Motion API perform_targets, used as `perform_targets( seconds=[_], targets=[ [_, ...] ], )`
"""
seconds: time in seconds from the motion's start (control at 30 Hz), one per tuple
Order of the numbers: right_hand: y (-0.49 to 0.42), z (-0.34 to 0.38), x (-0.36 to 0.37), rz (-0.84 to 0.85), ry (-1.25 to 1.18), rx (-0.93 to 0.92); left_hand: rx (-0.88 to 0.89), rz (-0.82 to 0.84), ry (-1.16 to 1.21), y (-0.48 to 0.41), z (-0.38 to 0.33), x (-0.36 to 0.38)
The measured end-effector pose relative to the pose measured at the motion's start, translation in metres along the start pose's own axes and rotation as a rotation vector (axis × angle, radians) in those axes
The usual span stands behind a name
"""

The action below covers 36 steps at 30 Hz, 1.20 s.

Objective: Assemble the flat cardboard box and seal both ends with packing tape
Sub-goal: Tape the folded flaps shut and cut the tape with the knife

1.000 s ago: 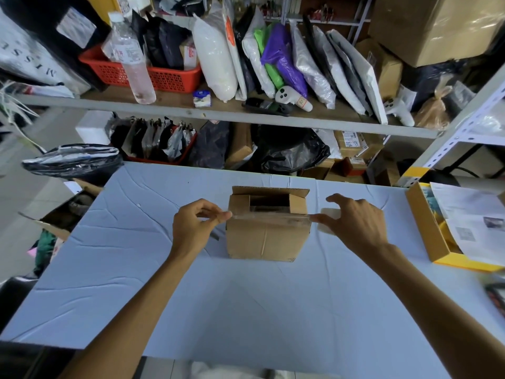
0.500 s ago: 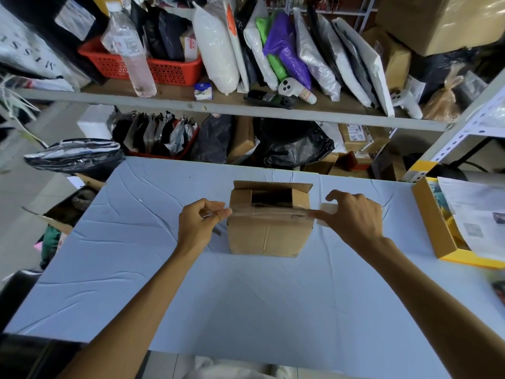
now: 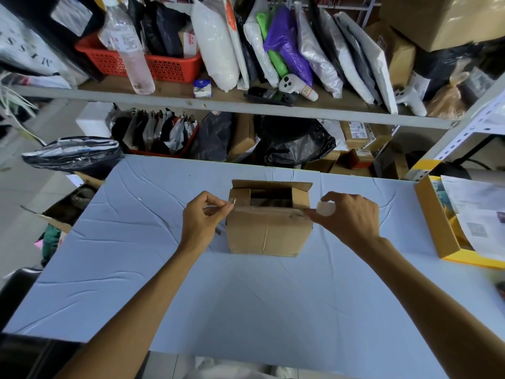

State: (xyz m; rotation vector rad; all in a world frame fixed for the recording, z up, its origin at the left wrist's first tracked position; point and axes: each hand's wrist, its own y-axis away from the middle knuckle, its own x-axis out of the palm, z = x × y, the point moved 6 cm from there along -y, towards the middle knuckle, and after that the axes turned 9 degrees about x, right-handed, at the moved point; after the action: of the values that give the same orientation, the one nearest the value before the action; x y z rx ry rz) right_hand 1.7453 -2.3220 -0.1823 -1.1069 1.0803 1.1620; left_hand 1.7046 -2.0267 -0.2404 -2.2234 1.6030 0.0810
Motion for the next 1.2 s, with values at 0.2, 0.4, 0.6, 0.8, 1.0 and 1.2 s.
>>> perform_targets(
  seconds=[0.2,0.4,0.6,0.8,1.0,1.2],
  targets=[
    [-0.003,0.000,0.000,0.031,-0.027,-0.054,-0.015,0.020,0.056,0.000,-0.002,0.002],
    [-0.005,-0.001,0.005,0.025,-0.014,-0.036,-0.026,-0.036,0.031,0.000,-0.006,-0.005],
    [-0.006,-0.003,0.008,0.037,-0.027,0.017,0.005,-0.025,-0.001,0.005,-0.005,-0.009],
    [-0.009,-0.003,0.009,0.046,-0.026,0.056,-0.019,-0.001,0.053,0.008,-0.007,-0.007],
    [-0.010,0.001,0.008,0.056,-0.017,0.063,-0.063,-0.027,0.071,0.009,-0.005,-0.005],
    [-0.013,0.002,0.008,0.066,-0.011,0.069,-0.069,0.023,0.046,0.005,0.003,-0.002]
  ],
)
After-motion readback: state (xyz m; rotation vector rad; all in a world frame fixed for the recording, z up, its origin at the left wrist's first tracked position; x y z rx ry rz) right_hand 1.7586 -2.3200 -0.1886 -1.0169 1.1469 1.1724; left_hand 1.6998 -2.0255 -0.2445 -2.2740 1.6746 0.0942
